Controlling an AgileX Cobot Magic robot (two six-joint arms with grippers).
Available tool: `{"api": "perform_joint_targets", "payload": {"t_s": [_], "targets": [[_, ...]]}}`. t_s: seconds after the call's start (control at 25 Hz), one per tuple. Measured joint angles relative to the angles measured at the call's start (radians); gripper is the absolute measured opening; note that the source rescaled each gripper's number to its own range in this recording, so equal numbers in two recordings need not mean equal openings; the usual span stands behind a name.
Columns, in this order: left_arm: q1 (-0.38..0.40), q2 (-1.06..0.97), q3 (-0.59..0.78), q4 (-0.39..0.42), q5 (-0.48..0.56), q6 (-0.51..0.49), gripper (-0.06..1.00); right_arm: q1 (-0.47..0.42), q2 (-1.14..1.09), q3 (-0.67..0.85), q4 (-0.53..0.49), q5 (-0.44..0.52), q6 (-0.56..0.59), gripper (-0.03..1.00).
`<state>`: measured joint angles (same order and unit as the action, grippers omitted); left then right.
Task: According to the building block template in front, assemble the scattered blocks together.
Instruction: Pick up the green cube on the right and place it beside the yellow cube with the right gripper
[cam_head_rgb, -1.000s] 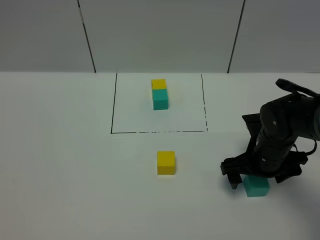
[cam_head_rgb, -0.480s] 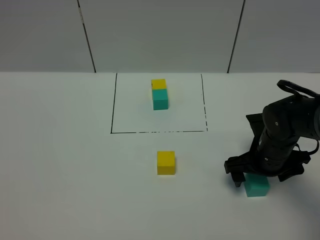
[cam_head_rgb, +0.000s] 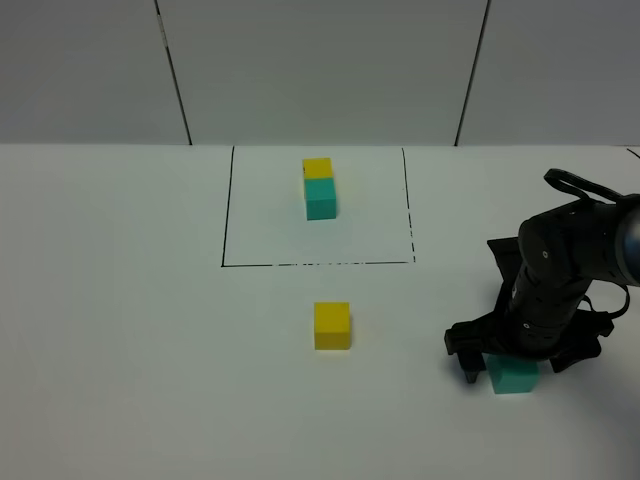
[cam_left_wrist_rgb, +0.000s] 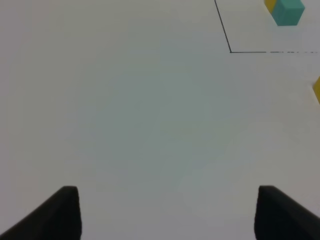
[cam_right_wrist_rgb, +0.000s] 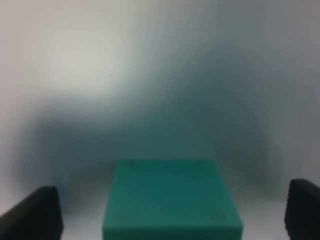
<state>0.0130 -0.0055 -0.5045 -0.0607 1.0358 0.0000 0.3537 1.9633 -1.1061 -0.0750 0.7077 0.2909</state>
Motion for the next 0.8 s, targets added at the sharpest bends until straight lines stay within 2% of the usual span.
{"api": "perform_joint_targets", "payload": {"t_s": [0.36,0.48,0.56,0.64,0.76,0.8], "targets": [[0.000,0.000,0.000,0.000,0.000,0.000,0.60,-0.001,0.004,0.040,0.009,-0.048,-0.013,0.78],[0.000,0.000,0.000,0.000,0.000,0.000,0.60,-0.001,0.004,0.040,0.014,-0.048,-0.013,0.71],[0.000,0.000,0.000,0.000,0.000,0.000,0.60,-0.001,0.004,0.041,0.022,-0.050,-0.013,0.59],[0.000,0.000,0.000,0.000,0.000,0.000,0.60,0.001,0.004,0.042,0.028,-0.051,-0.013,0.42],[0.000,0.000,0.000,0.000,0.000,0.000,0.60,0.001,0.004,0.043,0.027,-0.048,-0.013,0.00],[0.000,0.000,0.000,0.000,0.000,0.000,0.60,0.001,0.004,0.043,0.026,-0.047,-0.013,0.02]]}}
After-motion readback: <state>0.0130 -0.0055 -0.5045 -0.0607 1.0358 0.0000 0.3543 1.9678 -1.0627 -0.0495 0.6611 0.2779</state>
